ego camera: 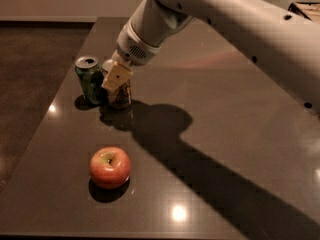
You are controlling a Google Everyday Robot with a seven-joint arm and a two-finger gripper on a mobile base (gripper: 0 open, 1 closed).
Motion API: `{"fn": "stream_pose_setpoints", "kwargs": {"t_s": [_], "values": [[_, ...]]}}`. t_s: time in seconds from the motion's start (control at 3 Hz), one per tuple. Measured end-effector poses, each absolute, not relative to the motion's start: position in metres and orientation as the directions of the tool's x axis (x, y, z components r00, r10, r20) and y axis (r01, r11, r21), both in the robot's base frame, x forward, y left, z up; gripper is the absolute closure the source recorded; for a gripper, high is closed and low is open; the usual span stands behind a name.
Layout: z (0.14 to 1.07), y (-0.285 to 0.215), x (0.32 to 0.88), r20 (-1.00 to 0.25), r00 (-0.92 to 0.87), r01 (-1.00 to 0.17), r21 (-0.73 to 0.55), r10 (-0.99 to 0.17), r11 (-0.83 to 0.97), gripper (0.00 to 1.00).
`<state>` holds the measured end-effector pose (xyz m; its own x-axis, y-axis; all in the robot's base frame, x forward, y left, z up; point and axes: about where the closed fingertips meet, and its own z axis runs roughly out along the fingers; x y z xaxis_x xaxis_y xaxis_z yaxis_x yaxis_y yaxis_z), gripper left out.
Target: Move orange can near green can
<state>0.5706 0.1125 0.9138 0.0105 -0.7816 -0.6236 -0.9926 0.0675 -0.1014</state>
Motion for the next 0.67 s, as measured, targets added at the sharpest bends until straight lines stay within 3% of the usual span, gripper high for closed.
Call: {"fn": "stream_pose_setpoints", "kwargs": {"t_s": [0.33,0.67], "values": [[0.9143,0.1135,0.5695,-0.623,0.013,-0.993,-0.102,-0.782,0.065,0.07],[0.9143,0.1143,0.5688,-0.623,0.014,-0.993,-0.102,-0.782,0.063,0.00]]}}
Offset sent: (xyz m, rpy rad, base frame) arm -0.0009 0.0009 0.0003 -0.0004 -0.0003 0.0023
